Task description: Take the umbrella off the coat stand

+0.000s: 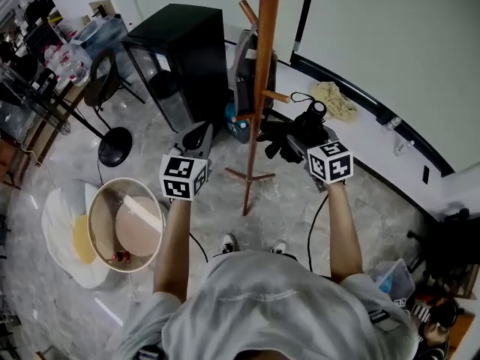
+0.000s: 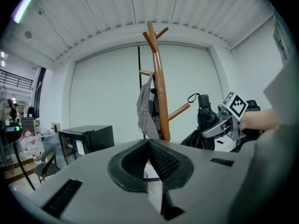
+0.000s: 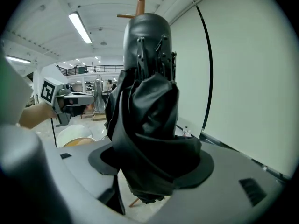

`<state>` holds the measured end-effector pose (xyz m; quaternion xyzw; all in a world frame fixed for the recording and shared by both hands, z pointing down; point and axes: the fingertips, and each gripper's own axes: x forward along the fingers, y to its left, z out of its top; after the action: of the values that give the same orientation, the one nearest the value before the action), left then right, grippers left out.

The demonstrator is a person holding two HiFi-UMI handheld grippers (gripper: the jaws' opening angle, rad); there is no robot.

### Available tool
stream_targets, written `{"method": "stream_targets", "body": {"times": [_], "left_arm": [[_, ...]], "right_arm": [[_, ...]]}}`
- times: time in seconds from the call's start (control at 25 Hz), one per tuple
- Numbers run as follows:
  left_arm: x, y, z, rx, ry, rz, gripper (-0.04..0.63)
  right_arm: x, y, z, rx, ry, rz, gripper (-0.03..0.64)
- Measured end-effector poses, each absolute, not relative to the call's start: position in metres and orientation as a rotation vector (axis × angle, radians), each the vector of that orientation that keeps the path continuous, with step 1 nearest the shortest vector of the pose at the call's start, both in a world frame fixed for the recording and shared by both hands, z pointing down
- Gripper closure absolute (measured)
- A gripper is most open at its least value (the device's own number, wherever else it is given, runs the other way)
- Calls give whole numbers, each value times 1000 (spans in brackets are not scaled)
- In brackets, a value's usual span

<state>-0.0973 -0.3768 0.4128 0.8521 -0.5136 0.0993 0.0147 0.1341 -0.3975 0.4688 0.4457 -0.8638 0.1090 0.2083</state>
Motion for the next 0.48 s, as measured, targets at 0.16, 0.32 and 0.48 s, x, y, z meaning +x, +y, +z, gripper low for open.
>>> {"method": "stream_targets", "body": {"times": [0.16,0.32,0.48], "left_arm": [[-89,-384,391,2708,-1596,269,580],[-80,-386,377,2743,-1584,239,580],[-72,-385,368,2777,-1573,247,580]], "right_arm": [[157,-383,437,1314,-2405,281,311],[185,-364,421,1410,-2372,276,311],[209,-347,411,1490,-2340,270,311]]}}
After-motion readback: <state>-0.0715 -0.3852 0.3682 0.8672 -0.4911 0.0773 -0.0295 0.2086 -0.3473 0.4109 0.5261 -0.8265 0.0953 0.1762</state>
